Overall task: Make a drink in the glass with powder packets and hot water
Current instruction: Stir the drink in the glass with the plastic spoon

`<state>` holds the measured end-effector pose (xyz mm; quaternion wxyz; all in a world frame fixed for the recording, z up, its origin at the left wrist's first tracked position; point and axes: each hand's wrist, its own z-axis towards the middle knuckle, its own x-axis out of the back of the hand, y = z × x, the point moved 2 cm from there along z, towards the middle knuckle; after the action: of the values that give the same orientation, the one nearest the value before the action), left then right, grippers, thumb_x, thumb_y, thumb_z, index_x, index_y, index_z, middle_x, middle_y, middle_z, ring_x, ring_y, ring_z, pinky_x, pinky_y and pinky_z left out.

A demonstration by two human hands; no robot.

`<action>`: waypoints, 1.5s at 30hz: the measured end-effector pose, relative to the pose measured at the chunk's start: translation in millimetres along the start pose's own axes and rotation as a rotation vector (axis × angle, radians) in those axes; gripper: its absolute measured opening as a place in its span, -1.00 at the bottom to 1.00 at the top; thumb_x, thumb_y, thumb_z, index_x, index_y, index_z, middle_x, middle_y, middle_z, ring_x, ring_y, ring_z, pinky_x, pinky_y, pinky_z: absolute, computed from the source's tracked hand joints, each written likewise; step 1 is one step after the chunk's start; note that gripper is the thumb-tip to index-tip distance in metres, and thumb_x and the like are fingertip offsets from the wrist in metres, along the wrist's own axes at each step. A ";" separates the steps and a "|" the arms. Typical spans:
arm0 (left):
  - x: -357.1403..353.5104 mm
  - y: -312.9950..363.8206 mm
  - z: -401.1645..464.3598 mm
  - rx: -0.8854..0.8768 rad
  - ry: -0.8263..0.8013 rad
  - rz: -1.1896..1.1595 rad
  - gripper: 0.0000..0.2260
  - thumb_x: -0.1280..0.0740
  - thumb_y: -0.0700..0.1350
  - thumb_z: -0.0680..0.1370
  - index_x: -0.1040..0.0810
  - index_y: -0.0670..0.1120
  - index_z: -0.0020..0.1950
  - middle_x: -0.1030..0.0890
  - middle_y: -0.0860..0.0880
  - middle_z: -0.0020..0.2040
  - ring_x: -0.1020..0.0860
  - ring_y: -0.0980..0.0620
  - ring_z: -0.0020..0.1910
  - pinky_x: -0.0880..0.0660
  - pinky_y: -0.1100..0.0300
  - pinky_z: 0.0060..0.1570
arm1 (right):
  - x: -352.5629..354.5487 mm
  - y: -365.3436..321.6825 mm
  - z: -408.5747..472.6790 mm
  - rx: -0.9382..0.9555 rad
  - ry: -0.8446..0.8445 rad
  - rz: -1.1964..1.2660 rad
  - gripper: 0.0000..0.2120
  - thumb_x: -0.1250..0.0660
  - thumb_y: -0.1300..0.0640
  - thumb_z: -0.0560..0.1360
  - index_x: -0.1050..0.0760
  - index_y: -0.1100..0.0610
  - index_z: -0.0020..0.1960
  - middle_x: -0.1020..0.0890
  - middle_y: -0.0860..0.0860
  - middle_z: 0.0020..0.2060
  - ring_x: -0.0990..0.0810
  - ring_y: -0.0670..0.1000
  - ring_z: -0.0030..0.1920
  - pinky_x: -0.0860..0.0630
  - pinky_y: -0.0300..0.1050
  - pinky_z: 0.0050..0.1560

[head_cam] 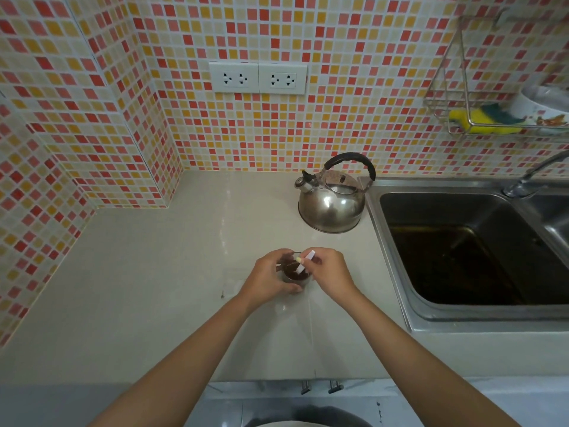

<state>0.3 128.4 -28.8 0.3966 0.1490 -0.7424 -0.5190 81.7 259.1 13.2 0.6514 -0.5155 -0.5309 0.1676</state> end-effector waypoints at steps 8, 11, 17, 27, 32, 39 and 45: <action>-0.6 0.3 0.7 0.003 -0.004 0.004 -0.28 -0.66 -0.13 0.15 -0.51 -0.03 0.28 -0.60 0.02 0.18 -0.56 0.07 0.18 -0.48 0.16 0.28 | -0.9 0.0 -0.4 -0.004 -0.002 -0.031 -0.87 -0.35 0.17 0.48 -0.63 0.19 -0.19 -0.64 0.07 -0.34 -0.61 0.09 -0.28 -0.55 -0.03 -0.23; -0.3 0.8 -0.2 0.011 0.000 0.018 -0.27 -0.65 -0.11 0.15 -0.50 0.00 0.29 -0.59 0.03 0.20 -0.55 0.10 0.16 -0.45 0.28 0.23 | 4.3 2.1 2.2 -0.008 0.072 -0.165 -0.83 -0.31 0.13 0.50 -0.62 0.13 -0.21 -0.63 0.04 -0.35 -0.61 0.08 -0.27 -0.52 -0.07 -0.25; -0.2 1.5 0.1 -0.004 -0.001 0.025 -0.27 -0.66 -0.13 0.15 -0.51 -0.03 0.29 -0.60 0.02 0.18 -0.56 0.08 0.16 -0.47 0.21 0.27 | 2.2 1.0 2.8 -0.013 0.013 -0.032 -0.89 -0.38 0.17 0.46 -0.64 0.12 -0.21 -0.63 0.03 -0.38 -0.59 0.03 -0.34 -0.54 -0.03 -0.26; 0.0 2.8 -1.0 -0.003 0.000 0.035 -0.28 -0.66 -0.11 0.16 -0.50 -0.02 0.29 -0.60 0.02 0.19 -0.55 0.07 0.17 -0.47 0.23 0.26 | 4.3 8.7 4.0 -0.051 0.093 0.002 -0.87 -0.34 0.18 0.49 -0.60 0.16 -0.21 -0.61 0.03 -0.37 -0.58 0.03 -0.35 -0.54 -0.03 -0.24; -0.3 3.2 -0.7 -0.002 -0.006 0.037 -0.27 -0.66 -0.14 0.17 -0.50 -0.05 0.30 -0.59 0.00 0.21 -0.55 0.06 0.19 -0.44 0.26 0.26 | 3.0 5.1 5.3 -0.142 0.095 0.093 -0.84 -0.35 0.22 0.48 -0.56 0.14 -0.28 -0.57 0.02 -0.47 -0.52 -0.02 -0.44 -0.53 0.00 -0.20; 0.6 2.0 -0.3 0.000 -0.006 0.014 -0.27 -0.66 -0.17 0.16 -0.50 -0.04 0.29 -0.60 -0.01 0.18 -0.56 0.05 0.18 -0.47 0.19 0.28 | 20.5 -13.1 2.7 0.032 0.181 0.068 -0.84 -0.36 0.13 0.48 -0.57 0.05 -0.28 -0.56 -0.09 -0.46 -0.53 -0.09 -0.38 -0.43 -0.23 -0.30; -0.1 0.2 0.5 -0.009 -0.007 0.033 -0.28 -0.66 -0.11 0.15 -0.51 0.00 0.27 -0.60 0.04 0.18 -0.56 0.08 0.17 -0.48 0.20 0.28 | 11.0 -5.1 2.7 0.046 0.039 -0.072 -0.84 -0.32 0.16 0.51 -0.63 0.17 -0.18 -0.61 0.01 -0.35 -0.57 0.02 -0.30 -0.52 -0.07 -0.22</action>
<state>0.0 128.9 -28.7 0.4034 0.1331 -0.7438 -0.5161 81.9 266.8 23.0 0.6790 -0.4840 -0.5324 0.1461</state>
